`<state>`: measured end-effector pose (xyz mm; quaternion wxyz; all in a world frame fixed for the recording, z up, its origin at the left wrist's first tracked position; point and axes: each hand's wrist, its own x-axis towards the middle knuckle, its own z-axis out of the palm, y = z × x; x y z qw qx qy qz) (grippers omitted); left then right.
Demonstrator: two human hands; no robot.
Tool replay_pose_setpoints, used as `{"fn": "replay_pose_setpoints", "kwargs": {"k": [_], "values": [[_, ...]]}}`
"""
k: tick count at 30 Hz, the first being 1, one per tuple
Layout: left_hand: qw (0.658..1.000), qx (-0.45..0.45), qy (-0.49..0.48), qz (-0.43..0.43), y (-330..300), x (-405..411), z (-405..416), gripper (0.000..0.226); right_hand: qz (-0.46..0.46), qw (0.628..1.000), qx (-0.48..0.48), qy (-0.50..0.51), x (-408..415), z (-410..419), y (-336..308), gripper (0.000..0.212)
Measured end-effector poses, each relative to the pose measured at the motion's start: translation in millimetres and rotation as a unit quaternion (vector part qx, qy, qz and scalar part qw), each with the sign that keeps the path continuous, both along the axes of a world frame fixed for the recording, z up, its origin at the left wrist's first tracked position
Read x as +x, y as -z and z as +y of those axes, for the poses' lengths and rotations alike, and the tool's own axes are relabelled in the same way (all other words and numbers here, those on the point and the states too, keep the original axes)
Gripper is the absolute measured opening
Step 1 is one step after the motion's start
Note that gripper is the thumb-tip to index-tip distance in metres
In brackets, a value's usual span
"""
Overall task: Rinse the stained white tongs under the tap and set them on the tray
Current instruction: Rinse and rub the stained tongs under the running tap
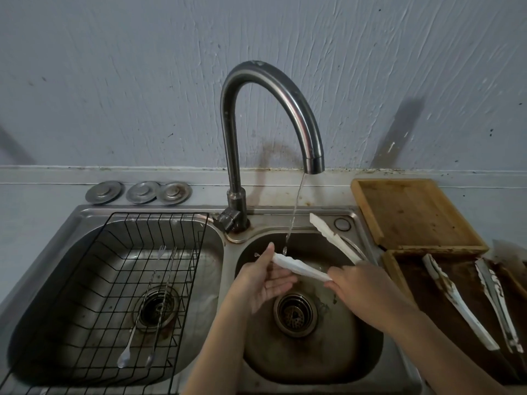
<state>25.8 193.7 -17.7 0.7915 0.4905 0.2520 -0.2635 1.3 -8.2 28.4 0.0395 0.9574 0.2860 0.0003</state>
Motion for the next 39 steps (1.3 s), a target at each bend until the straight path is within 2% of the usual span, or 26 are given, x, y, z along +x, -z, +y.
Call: {"fn": "replay_pose_setpoints", "kwargs": {"k": [2, 4, 5, 8, 11, 14, 16, 18, 20, 23, 26, 31, 35, 39], "values": [[0.999, 0.045, 0.014, -0.026, -1.4, 3.5, -3.4, 0.043, -0.012, 1.000, -0.019, -0.020, 0.0, 5.2, -1.7, 0.031], [0.997, 0.055, 0.010, -0.048, -2.9, 6.8, -5.7, 0.041, -0.065, 0.998, -0.013, -0.020, -1.7, 8.5, -4.3, 0.019], [0.997, 0.052, 0.002, -0.059, -3.5, 8.3, -6.5, 0.041, -0.101, 0.994, 0.024, -0.019, -2.5, 7.8, -3.6, 0.016], [0.995, 0.028, -0.028, -0.091, -7.3, 10.1, -10.4, 0.041, -0.184, 0.971, 0.152, -0.026, -3.9, -0.1, 4.8, 0.028], [0.992, 0.011, -0.037, -0.120, -10.4, 10.1, -14.4, 0.043, -0.209, 0.948, 0.234, 0.051, -6.5, -6.7, 5.4, 0.038], [0.989, 0.009, -0.024, -0.149, -12.7, 8.8, -19.3, 0.044, -0.140, 0.925, 0.286, 0.208, -5.3, -14.0, 5.5, 0.047], [0.986, -0.002, -0.019, -0.163, -13.1, 7.2, -24.6, 0.039, -0.049, 0.910, 0.286, 0.297, -2.2, -22.1, 5.5, 0.035], [0.986, -0.015, -0.017, -0.165, -13.5, 4.8, -28.7, 0.031, 0.025, 0.902, 0.271, 0.336, 0.0, -31.2, 10.4, 0.030], [0.987, -0.002, -0.016, -0.162, -14.0, 3.3, -28.6, 0.026, 0.047, 0.902, 0.254, 0.344, -0.7, -37.1, 16.6, 0.026], [0.988, 0.031, -0.032, -0.149, -14.6, 1.2, -23.4, 0.025, 0.032, 0.907, 0.256, 0.333, -4.0, -36.7, 22.6, 0.018], [0.986, 0.045, -0.063, -0.147, -13.3, -0.7, -20.0, 0.034, 0.021, 0.906, 0.265, 0.328, -4.0, -33.4, 25.5, 0.017], [0.983, 0.011, -0.088, -0.160, -12.7, -3.8, -21.0, 0.047, 0.005, 0.910, 0.249, 0.332, -5.0, -29.1, 29.4, 0.018], [0.984, -0.024, -0.071, -0.162, -11.5, -7.0, -23.9, 0.039, 0.011, 0.904, 0.254, 0.343, -5.3, -31.8, 28.7, 0.018], [0.989, -0.023, -0.075, -0.127, -14.6, -8.3, -26.2, 0.026, 0.028, 0.901, 0.246, 0.357, -5.2, -34.4, 24.4, 0.020]]}}
